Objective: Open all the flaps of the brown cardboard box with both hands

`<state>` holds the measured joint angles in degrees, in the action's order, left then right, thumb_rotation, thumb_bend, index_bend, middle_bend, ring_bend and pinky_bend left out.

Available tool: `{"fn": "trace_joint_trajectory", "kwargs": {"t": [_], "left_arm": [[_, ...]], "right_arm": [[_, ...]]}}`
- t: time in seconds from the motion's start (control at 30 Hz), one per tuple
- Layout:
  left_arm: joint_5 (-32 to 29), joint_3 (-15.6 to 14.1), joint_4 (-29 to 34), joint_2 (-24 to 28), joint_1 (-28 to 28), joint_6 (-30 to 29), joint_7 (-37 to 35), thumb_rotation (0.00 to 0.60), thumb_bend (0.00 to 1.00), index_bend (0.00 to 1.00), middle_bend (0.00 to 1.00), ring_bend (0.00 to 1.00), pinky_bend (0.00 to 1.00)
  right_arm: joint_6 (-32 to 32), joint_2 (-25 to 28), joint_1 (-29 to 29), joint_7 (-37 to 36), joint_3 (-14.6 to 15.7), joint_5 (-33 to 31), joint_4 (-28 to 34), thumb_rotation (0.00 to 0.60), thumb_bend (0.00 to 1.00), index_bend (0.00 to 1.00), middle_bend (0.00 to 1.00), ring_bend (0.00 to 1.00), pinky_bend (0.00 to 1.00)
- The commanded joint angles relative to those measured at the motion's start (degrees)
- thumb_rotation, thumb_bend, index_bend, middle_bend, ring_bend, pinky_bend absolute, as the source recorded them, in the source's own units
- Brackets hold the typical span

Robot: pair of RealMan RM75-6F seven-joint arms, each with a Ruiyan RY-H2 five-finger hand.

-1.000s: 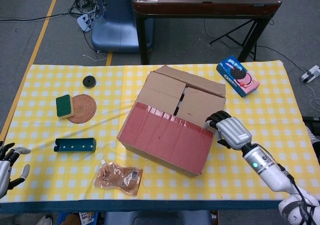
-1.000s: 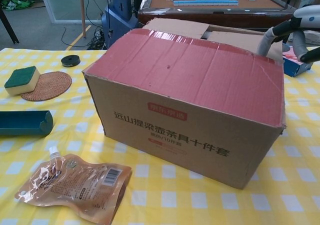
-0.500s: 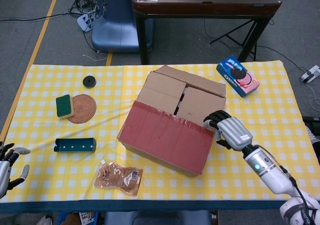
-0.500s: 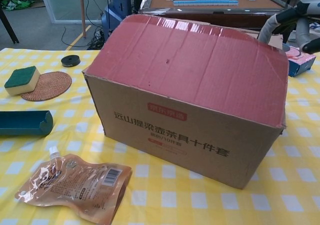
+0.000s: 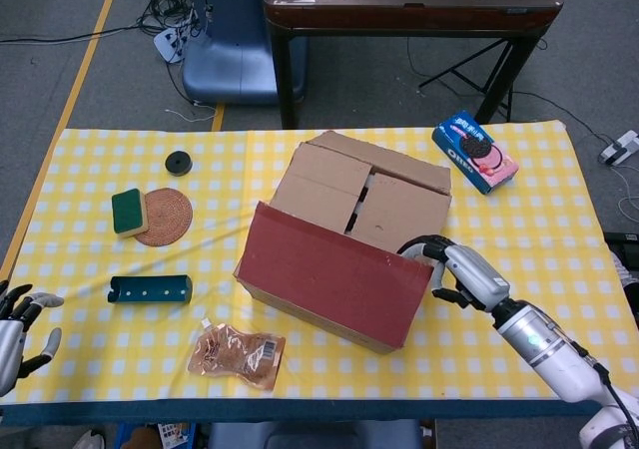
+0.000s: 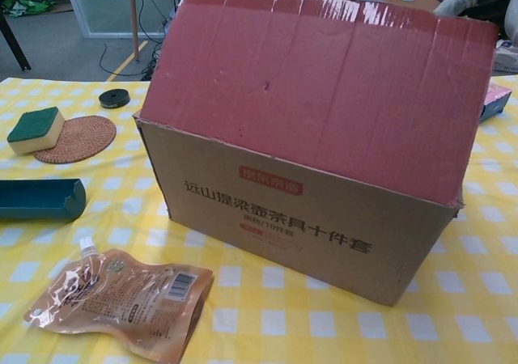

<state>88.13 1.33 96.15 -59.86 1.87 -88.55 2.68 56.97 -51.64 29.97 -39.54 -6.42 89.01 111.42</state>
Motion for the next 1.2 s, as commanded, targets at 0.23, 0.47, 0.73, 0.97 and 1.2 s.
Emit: {"fn": "trace_joint_trajectory", "kwargs": {"t": [0.23,0.47,0.73,0.97,1.2], "left_arm": [[0.02,-0.03,0.31,0.05,0.02,0.02,0.44,0.600,0.44,0.42,0.32,0.16,0.00],[0.01,-0.06,0.41,0.23,-0.11,-0.18,0.46,0.600,0.44,0.42,0.32,0.16,0.00],[0.02,-0.11,0.50,0.53,-0.35,-0.49,0.46,0.600,0.44,0.42,0.32,0.16,0.00],[0.17,-0.12,0.73,0.67,-0.43,-0.70,0.67,0.600,0.44,0.42,0.32,0.16,0.00],[0.47,-0.21,1.19,0.73,-0.48,-0.84,1.13,0.600,0.44,0.42,0.32,0.16,0.00]], "right_arm": [[3.51,2.63,1.61,-27.30,4.76,13.50,-1.77,0.600,0.81,0.36,0.28,0.17,0.12],[7.39,1.89,3.38,-36.93,7.99,19.64,-4.12,0.600,0.37,0.36,0.27,0.17,0.12],[9.78,1.42,5.05,-39.93,10.91,22.55,-5.04,0.600,0.23,0.34,0.27,0.17,0.12],[11.78,3.37,6.89,-43.69,13.58,25.48,-4.47,0.600,0.21,0.32,0.27,0.17,0.12],[12.90,5.13,9.08,-46.55,16.63,29.05,-5.40,0.600,0.33,0.29,0.26,0.17,0.12]]}}
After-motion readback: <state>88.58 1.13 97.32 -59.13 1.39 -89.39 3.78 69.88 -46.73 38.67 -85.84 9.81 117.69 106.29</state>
